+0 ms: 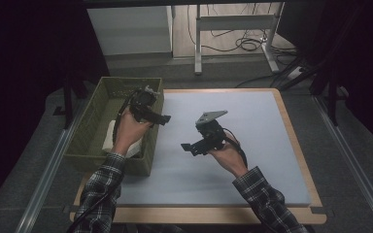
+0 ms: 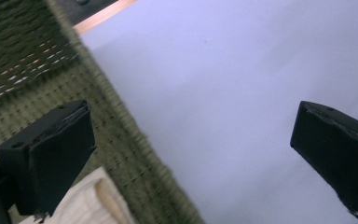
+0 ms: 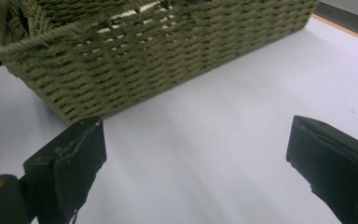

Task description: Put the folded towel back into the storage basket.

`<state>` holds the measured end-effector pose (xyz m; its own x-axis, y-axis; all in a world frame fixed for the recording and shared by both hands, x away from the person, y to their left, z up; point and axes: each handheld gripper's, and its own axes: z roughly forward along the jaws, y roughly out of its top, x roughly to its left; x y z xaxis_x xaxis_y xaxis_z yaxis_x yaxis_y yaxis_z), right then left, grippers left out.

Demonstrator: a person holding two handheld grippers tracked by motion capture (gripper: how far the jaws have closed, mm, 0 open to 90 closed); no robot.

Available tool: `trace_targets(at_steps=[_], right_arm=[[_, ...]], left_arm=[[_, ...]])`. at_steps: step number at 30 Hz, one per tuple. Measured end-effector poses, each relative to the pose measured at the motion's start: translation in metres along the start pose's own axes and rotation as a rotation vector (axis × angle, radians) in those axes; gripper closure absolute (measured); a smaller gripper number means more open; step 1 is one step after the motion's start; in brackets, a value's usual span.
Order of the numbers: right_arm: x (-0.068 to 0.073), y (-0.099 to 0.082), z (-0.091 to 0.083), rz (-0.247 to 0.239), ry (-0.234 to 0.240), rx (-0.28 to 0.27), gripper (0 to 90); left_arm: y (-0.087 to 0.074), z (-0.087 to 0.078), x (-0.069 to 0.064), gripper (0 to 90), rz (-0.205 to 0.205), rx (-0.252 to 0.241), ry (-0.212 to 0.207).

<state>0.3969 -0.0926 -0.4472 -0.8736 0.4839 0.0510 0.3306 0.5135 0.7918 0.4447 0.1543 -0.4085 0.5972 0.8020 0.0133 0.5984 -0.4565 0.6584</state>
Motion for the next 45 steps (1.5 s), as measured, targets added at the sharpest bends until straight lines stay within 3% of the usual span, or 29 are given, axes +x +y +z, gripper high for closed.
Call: trace_targets(at_steps=[12, 18, 27, 36, 45], right_arm=[[-0.018, -0.024, -0.023, 0.039, -0.034, 0.0, 4.9], [-0.025, -0.036, -0.035, 0.058, -0.051, -0.005, 4.9], [-0.038, -0.056, -0.057, 0.082, -0.089, -0.012, 4.9], [-0.047, -0.079, -0.079, 0.115, -0.126, -0.007, 4.9], [-0.051, -0.109, -0.092, 0.129, -0.157, 0.018, 4.9]], left_arm=[[0.012, 0.011, -0.028, 0.0, 0.028, -0.029, -0.038], [0.018, 0.02, -0.049, 0.0, 0.055, -0.036, -0.069], [0.017, 0.034, -0.074, 0.0, 0.071, -0.063, -0.095], [0.005, 0.049, -0.101, 0.0, 0.098, -0.078, -0.119], [-0.027, 0.061, -0.122, 0.0, 0.09, -0.093, -0.152]])
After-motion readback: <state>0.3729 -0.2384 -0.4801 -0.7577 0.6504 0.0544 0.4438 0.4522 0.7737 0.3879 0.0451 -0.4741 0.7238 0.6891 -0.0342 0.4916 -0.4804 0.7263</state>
